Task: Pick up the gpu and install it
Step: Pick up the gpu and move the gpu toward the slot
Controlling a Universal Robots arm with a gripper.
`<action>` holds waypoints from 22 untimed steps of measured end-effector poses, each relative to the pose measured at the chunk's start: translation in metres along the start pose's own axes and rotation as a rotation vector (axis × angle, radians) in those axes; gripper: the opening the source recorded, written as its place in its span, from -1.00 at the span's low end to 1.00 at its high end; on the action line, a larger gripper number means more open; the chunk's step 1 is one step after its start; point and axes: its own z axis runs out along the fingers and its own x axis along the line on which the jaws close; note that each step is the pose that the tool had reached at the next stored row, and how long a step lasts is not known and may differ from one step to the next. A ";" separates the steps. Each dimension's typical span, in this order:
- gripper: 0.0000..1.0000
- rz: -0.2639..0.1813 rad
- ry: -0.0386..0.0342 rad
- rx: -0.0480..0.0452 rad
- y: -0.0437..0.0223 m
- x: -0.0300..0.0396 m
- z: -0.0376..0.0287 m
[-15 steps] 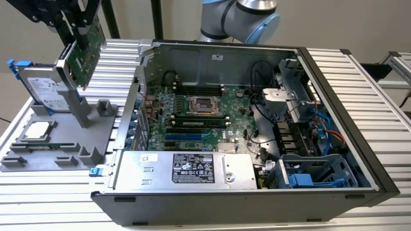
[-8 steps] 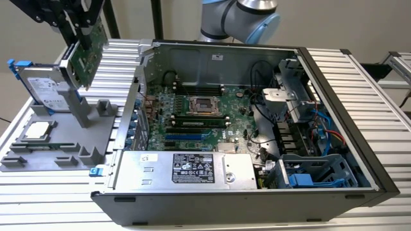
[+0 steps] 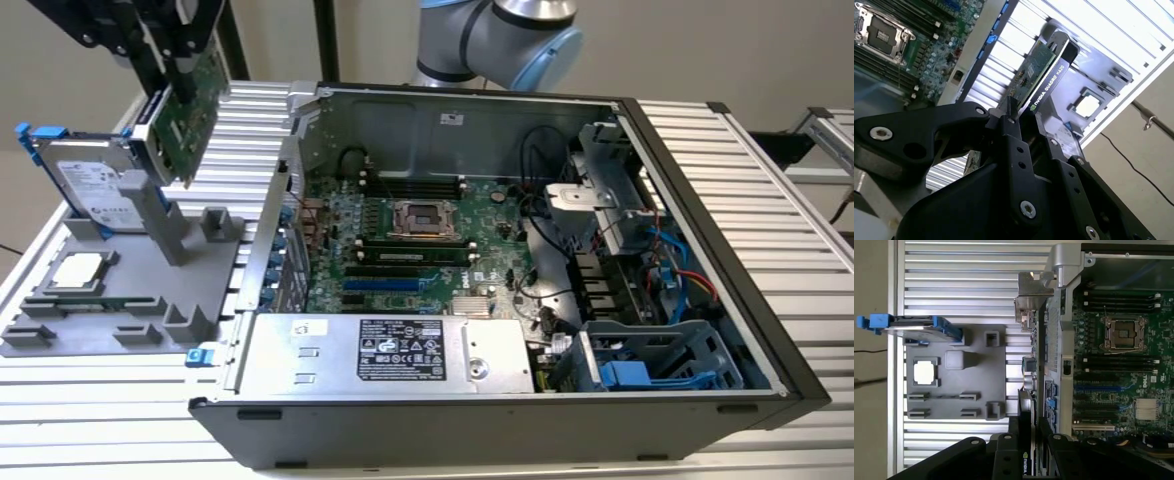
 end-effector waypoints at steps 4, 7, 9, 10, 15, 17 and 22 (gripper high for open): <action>-1.00 0.000 0.0000 0.0000 0.0000 -0.0020 0.0000; -1.00 0.000 -0.0001 0.0000 0.0000 -0.0033 0.0000; -1.00 0.000 -0.0001 0.0000 0.0000 -0.0042 0.0000; -1.00 0.000 0.0000 0.0000 0.0000 -0.0047 0.0000; -1.00 0.000 -0.0001 -0.0001 0.0000 -0.0067 0.0001; -1.00 0.000 0.0000 0.0000 0.0000 -0.0074 0.0001; -1.00 0.000 0.0000 0.0000 0.0000 -0.0091 0.0001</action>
